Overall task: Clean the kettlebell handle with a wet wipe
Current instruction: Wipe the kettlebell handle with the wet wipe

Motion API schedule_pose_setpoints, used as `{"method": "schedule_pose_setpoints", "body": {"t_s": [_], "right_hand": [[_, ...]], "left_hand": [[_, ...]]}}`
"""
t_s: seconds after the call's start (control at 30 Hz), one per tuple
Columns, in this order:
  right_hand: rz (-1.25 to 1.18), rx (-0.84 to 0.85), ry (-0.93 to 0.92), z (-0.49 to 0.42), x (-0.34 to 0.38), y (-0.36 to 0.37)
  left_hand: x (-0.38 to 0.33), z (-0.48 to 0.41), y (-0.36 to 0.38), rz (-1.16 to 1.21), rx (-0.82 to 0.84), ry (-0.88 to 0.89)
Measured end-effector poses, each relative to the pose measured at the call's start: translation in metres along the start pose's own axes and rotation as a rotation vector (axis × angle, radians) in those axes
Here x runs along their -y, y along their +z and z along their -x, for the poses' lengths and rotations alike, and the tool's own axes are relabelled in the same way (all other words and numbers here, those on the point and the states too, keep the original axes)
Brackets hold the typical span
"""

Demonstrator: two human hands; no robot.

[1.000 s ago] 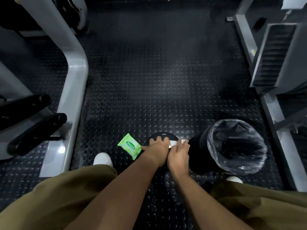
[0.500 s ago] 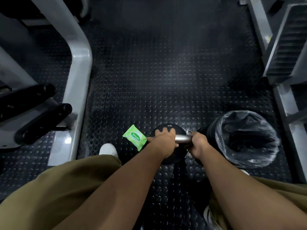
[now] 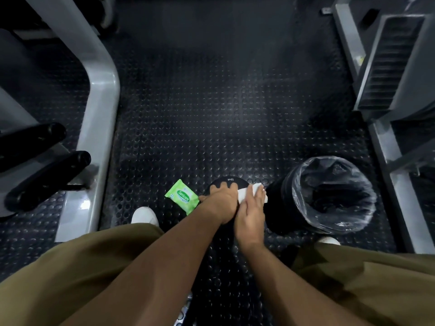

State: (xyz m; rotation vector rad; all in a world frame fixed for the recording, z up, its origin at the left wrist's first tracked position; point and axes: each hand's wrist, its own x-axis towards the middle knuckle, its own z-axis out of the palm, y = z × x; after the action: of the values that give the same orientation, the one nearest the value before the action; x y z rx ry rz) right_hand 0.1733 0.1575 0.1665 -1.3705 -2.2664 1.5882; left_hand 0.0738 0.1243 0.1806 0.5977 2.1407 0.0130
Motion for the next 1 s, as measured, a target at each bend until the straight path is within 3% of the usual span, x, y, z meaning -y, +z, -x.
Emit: {"method": "schedule_pose_setpoints", "body": {"t_s": [0.13, 0.3, 0.47, 0.67, 0.8, 0.9, 1.0], "right_hand": [[-0.227, -0.098, 0.221, -0.018, -0.004, -0.008], [-0.585, -0.070, 0.583, -0.049, -0.007, -0.031], [-0.646, -0.001, 0.750, -0.065, -0.001, -0.034], [-0.742, -0.071, 0.754, -0.061, 0.013, -0.031], [-0.462, -0.267, 0.567, -0.036, 0.020, -0.002], [-0.260, -0.202, 0.416, -0.020, 0.020, 0.005], [-0.299, -0.196, 0.392, -0.027, 0.009, -0.001]], "left_hand": [[0.001, -0.001, 0.002, 0.015, 0.006, 0.001], [-0.002, -0.002, 0.000, 0.009, 0.018, -0.012], [0.001, -0.003, 0.001, 0.005, 0.016, 0.004], [0.004, -0.002, 0.001, 0.010, 0.003, 0.021], [0.001, 0.000, 0.001, -0.009, 0.003, 0.010], [0.004, 0.000, 0.005, -0.023, -0.027, 0.017], [0.004, -0.001, 0.004, 0.003, -0.029, 0.031]]}}
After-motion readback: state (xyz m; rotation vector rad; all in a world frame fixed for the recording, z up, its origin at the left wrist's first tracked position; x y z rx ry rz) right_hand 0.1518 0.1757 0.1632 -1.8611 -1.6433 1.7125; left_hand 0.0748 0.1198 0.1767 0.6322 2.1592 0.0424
